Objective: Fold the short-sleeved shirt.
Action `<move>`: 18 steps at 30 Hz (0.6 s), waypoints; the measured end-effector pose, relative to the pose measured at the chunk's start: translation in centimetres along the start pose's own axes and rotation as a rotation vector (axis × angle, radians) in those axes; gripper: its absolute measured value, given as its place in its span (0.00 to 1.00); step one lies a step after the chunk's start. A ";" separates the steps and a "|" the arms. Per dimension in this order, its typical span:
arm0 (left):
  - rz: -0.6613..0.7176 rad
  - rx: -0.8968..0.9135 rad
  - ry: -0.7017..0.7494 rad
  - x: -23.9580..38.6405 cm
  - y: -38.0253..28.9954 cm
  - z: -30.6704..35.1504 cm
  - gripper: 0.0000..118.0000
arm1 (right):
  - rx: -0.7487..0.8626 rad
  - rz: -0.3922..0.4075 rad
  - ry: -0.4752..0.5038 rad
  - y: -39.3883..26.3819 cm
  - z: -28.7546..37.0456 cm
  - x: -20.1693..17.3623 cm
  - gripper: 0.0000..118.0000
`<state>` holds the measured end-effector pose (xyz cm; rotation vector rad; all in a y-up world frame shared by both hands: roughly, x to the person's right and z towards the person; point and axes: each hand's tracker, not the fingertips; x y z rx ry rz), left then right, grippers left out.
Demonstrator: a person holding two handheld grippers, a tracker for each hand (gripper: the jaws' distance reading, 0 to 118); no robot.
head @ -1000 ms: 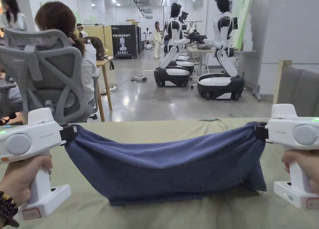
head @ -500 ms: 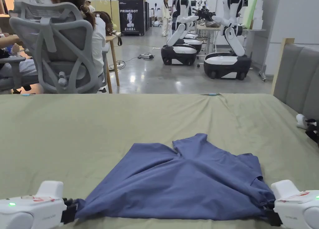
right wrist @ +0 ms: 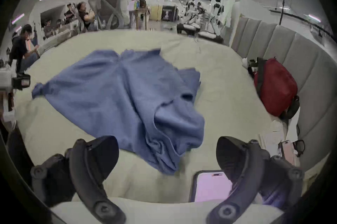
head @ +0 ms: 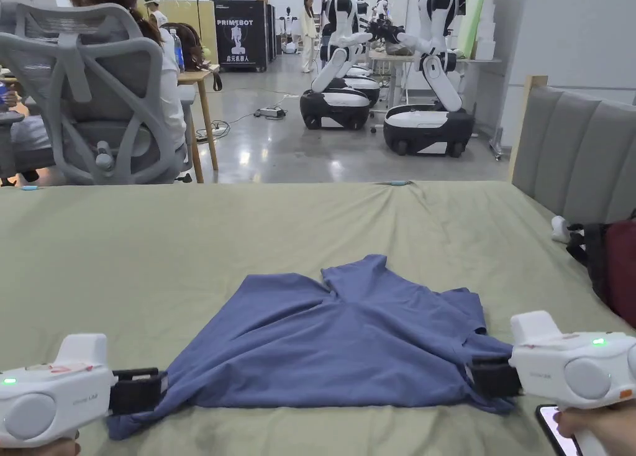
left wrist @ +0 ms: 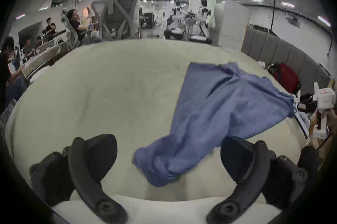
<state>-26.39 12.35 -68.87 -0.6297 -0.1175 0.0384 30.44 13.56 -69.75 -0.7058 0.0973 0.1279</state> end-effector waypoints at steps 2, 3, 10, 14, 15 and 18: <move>-0.010 0.013 0.027 0.3 0.8 0.9 0.66 | 0.060 -0.018 -0.001 1.0 0.7 0.0 0.78; -0.022 0.047 0.045 0.4 0.9 1.2 0.39 | 0.084 -0.022 -0.004 1.3 1.2 -0.1 0.62; -0.012 0.038 0.064 0.8 1.2 1.8 0.00 | 0.123 -0.012 -0.036 1.9 2.6 -1.2 0.00; -0.031 0.006 0.080 0.6 0.8 0.6 0.77 | 0.108 -0.025 -0.025 1.6 2.4 -0.9 0.00; -0.023 -0.039 0.071 0.5 0.7 0.0 0.77 | 0.100 -0.027 -0.023 1.5 2.3 -0.8 0.00; 0.010 -0.081 0.097 0.3 0.2 -1.0 1.00 | 0.090 -0.026 -0.021 1.1 2.4 -0.9 0.00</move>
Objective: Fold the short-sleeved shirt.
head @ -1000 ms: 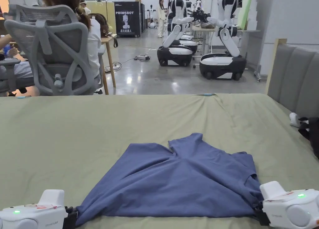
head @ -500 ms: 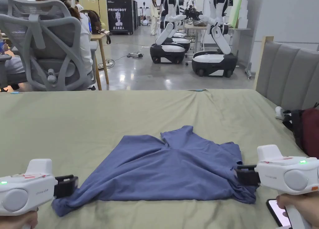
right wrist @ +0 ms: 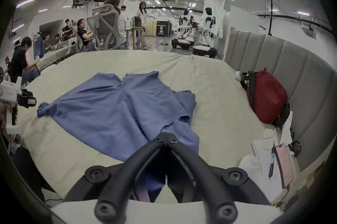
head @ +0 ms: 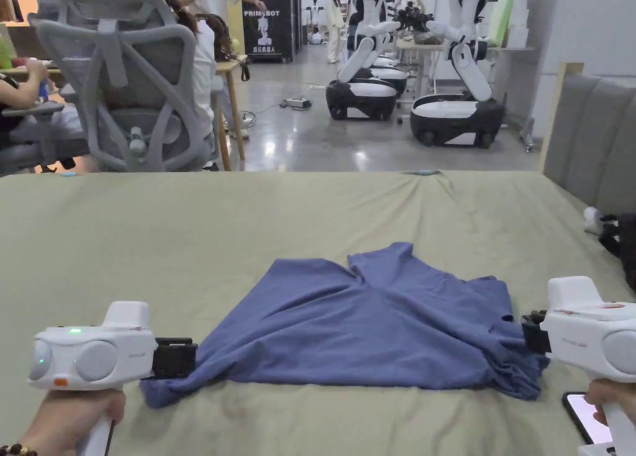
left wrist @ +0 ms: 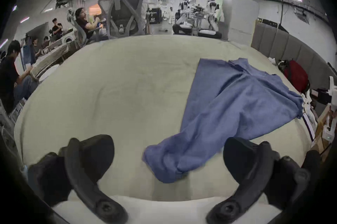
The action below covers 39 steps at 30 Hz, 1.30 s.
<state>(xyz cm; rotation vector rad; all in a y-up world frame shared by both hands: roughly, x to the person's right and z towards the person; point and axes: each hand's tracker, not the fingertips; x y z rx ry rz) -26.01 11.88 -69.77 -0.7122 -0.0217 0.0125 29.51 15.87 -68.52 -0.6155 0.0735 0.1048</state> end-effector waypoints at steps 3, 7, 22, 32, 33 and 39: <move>0.020 -0.015 -0.008 -0.4 -0.3 -1.5 0.77 | -0.021 -0.005 0.022 -0.4 0.1 0.1 0.00; 0.008 -0.098 0.001 -0.3 -1.0 -3.5 0.65 | -0.032 -0.002 0.012 -0.7 -0.2 0.1 0.00; -0.055 0.043 -0.046 3.2 4.4 -0.4 0.02 | -0.032 0.009 0.049 5.0 -3.2 1.5 0.00; -0.153 0.091 -0.059 6.3 7.4 -5.2 0.02 | -0.128 0.100 0.094 14.4 -17.0 3.1 0.83; -0.147 0.088 -0.064 6.2 7.6 -5.7 0.02 | -0.139 0.119 0.084 14.8 -18.4 3.2 0.82; -0.067 0.060 -0.085 5.2 7.0 -7.6 0.02 | -0.230 0.166 0.143 16.3 -28.1 3.0 0.62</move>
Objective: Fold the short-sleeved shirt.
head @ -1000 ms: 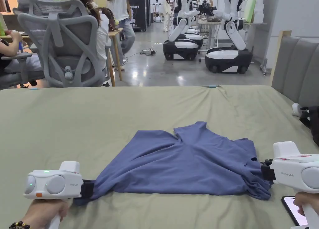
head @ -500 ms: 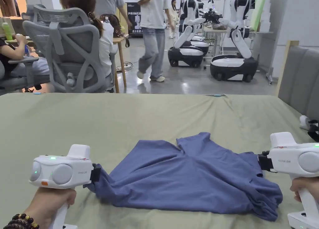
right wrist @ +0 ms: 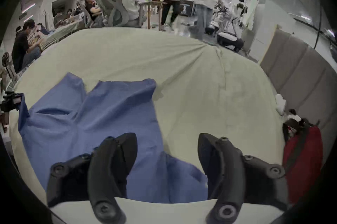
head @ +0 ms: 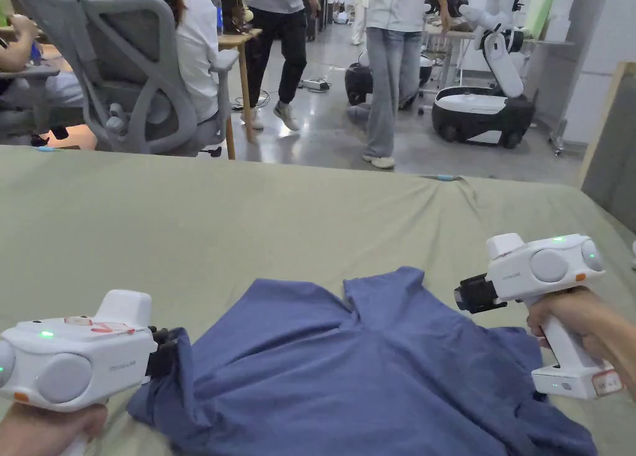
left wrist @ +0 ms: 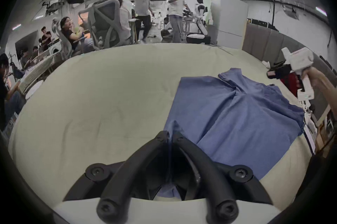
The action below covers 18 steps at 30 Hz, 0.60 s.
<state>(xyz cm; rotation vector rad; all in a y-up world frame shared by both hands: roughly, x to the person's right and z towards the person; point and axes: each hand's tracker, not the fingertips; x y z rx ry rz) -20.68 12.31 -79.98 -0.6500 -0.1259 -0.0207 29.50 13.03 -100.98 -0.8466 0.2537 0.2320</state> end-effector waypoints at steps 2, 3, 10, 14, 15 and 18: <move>-0.001 -0.006 0.006 -0.2 -0.1 -0.5 0.02 | -0.042 0.003 0.015 0.3 -2.5 -0.2 0.62; 0.000 -0.008 0.012 -0.3 -0.1 -0.7 0.02 | -0.061 0.007 0.023 0.3 -3.5 -0.4 0.62; -0.027 -0.031 0.047 -0.3 -0.3 -1.8 0.02 | -0.132 0.047 0.031 0.2 -6.3 -2.3 0.37; -0.016 -0.037 0.028 -0.2 -0.3 -1.7 0.02 | -0.127 0.071 0.104 0.7 -5.5 -2.6 0.00; -0.011 -0.034 0.025 -0.2 -0.3 -1.5 0.02 | -0.142 0.067 0.088 0.9 -5.3 -2.8 0.00; -0.014 -0.022 0.029 -0.2 -0.1 -0.7 0.02 | -0.115 0.078 0.048 0.9 -2.0 -3.7 0.00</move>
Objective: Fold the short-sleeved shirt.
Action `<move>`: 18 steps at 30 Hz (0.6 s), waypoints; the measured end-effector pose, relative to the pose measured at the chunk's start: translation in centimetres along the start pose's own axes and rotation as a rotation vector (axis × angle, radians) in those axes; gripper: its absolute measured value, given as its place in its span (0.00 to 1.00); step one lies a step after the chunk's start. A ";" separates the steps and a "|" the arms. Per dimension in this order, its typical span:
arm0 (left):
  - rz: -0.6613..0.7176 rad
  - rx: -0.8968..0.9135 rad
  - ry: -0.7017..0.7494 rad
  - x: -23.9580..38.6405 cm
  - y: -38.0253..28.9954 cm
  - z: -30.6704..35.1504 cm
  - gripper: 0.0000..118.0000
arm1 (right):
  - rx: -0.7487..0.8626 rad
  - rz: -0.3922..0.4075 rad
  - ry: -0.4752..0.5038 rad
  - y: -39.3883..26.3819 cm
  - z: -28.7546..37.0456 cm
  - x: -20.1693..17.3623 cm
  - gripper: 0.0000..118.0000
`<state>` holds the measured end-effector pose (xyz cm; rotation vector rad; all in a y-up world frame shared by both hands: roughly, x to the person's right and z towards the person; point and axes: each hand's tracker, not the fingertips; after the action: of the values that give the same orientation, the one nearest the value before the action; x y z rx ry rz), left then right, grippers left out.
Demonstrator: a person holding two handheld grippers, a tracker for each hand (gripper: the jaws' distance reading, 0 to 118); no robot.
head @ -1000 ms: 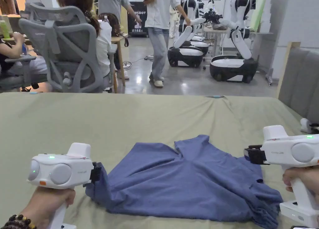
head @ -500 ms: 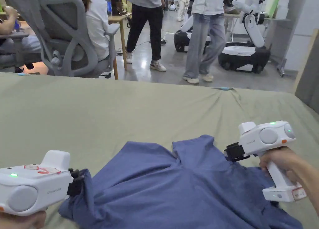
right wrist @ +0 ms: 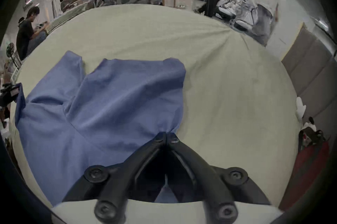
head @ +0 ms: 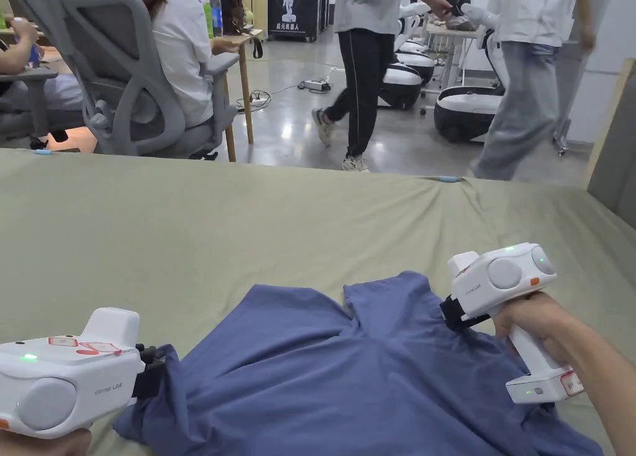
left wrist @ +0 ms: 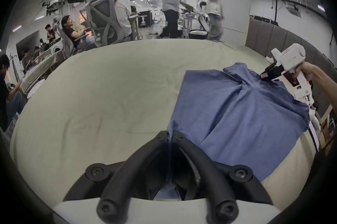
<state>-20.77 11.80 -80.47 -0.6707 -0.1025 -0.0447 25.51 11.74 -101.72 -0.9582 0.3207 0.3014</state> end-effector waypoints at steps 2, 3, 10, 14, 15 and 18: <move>-0.007 0.004 0.005 0.0 0.4 0.9 0.02 | 0.058 -0.008 -0.007 0.3 2.3 0.3 0.00; -0.008 0.009 0.006 -0.1 0.7 1.3 0.02 | 0.086 -0.019 -0.018 0.4 3.7 0.3 0.00; 0.054 0.143 -0.009 -0.4 8.1 6.0 0.02 | 0.295 -0.005 -0.197 3.5 16.6 1.0 0.00; 0.061 0.222 -0.001 -0.6 15.2 8.1 0.02 | 0.445 -0.026 -0.335 5.6 24.5 2.1 0.00; 0.054 0.227 -0.007 -0.7 16.9 8.6 0.02 | 0.475 -0.041 -0.363 6.0 26.2 2.6 0.00; 0.036 0.296 0.021 -0.7 22.6 10.6 0.02 | 0.555 -0.062 -0.502 7.1 31.4 3.5 0.00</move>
<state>-20.65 36.10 -86.29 -0.3759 -0.0749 -0.0020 30.13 42.19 -91.59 -0.3241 -0.0894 0.3598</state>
